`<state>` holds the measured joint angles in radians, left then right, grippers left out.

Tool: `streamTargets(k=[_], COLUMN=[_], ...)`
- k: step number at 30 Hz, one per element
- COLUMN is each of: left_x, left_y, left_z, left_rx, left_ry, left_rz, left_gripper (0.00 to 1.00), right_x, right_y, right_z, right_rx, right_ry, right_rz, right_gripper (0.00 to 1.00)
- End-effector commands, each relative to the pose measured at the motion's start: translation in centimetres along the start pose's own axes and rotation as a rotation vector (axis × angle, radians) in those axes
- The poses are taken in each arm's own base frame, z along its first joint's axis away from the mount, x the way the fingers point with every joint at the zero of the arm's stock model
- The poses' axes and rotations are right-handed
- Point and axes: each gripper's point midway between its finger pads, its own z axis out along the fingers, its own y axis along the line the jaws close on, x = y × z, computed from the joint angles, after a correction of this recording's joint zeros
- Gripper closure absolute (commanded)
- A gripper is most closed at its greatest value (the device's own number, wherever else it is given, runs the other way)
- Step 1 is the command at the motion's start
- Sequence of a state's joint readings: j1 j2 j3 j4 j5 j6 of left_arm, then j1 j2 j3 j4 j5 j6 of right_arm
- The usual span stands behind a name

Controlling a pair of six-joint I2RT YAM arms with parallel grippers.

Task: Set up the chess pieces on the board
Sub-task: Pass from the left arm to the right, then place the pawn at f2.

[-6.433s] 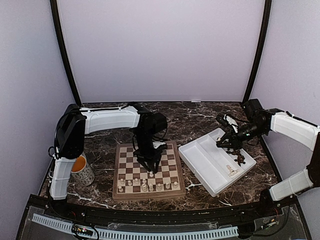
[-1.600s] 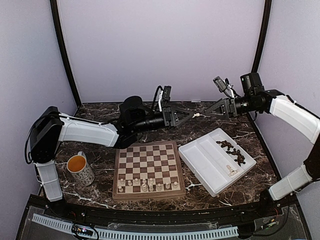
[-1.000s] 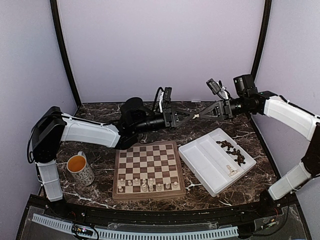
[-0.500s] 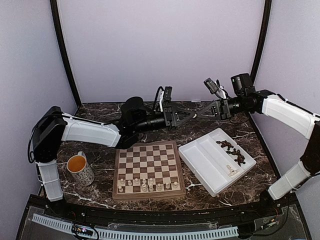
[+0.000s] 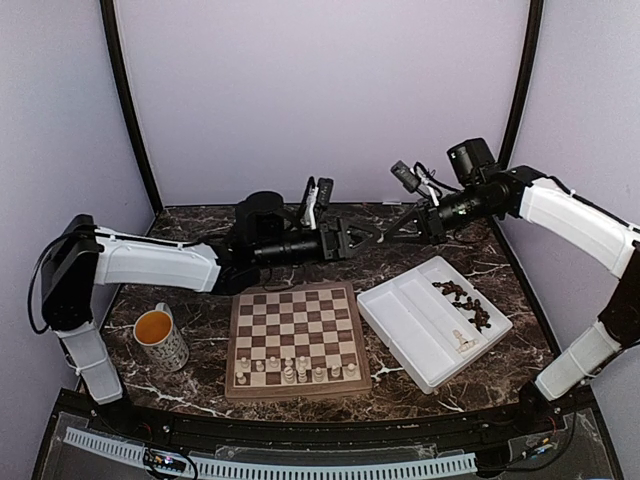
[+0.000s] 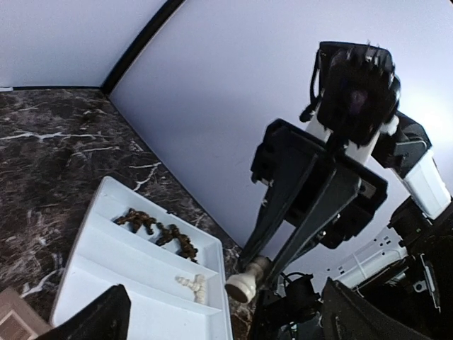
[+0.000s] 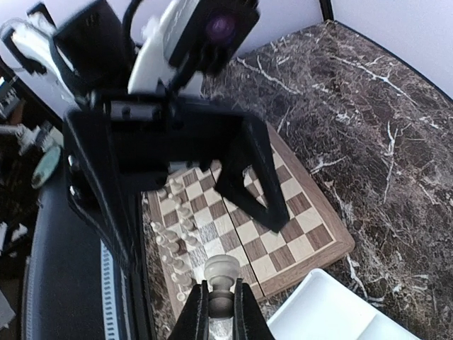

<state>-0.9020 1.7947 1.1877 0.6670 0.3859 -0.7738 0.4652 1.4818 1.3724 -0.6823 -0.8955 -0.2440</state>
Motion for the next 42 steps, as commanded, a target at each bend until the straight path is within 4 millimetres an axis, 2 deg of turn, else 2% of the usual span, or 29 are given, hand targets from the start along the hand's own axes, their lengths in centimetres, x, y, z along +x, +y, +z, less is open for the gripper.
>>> streamTargets(k=[1, 2, 3, 4, 5, 6, 10, 13, 19, 25, 32, 42], left_x=[-3.2, -4.1, -3.7, -4.6, -5.0, -5.1, -5.4, -6.0, -5.8, -5.2, -4.7, -4.6], left_y=[1.9, 2.8, 4.4, 5.6, 6.0, 7.3, 8.3, 7.7, 7.5, 7.7, 7.9, 8.0], left_z=[-6.0, -7.8, -9.2, -11.4, -13.2, -14.8, -19.6, -21.8, -23.5, -23.9, -24.1, -24.5], left_rx=[-0.263, -0.355, -0.451, -0.563, -0.625, -0.703, -0.856, -0.892, -0.911, -0.907, -0.917, -0.921], left_ry=[-0.089, -0.142, -0.136, -0.197, -0.21, -0.234, -0.282, -0.331, -0.357, -0.349, -0.331, -0.333], left_rz=[0.159, 0.167, 0.159, 0.163, 0.161, 0.163, 0.183, 0.196, 0.187, 0.167, 0.157, 0.163], left_gripper=[0.01, 0.01, 0.01, 0.01, 0.01, 0.01, 0.01, 0.01, 0.01, 0.01, 0.01, 0.01], right_x=[3.4, 4.0, 4.7, 5.5, 6.1, 6.6, 8.3, 9.5, 11.8, 14.0, 15.0, 16.1], right_y=[-0.8, -0.7, -0.6, -0.5, -0.3, 0.0, 0.9, 1.3, 2.2, 2.8, 3.7, 4.3], right_z=[2.8, 3.5, 4.1, 5.0, 5.6, 6.3, 8.9, 11.0, 15.2, 17.8, 19.2, 20.2], right_rx=[0.156, 0.169, 0.174, 0.171, 0.168, 0.163, 0.145, 0.128, 0.088, 0.061, 0.032, 0.007], right_ry=[0.213, 0.249, 0.283, 0.32, 0.351, 0.383, 0.48, 0.546, 0.69, 0.79, 0.836, 0.873], right_rz=[-0.148, -0.172, -0.19, -0.204, -0.22, -0.235, -0.297, -0.317, -0.362, -0.385, -0.407, -0.414], right_gripper=[0.98, 0.97, 0.96, 0.96, 0.96, 0.96, 0.96, 0.96, 0.98, 0.98, 0.97, 0.95])
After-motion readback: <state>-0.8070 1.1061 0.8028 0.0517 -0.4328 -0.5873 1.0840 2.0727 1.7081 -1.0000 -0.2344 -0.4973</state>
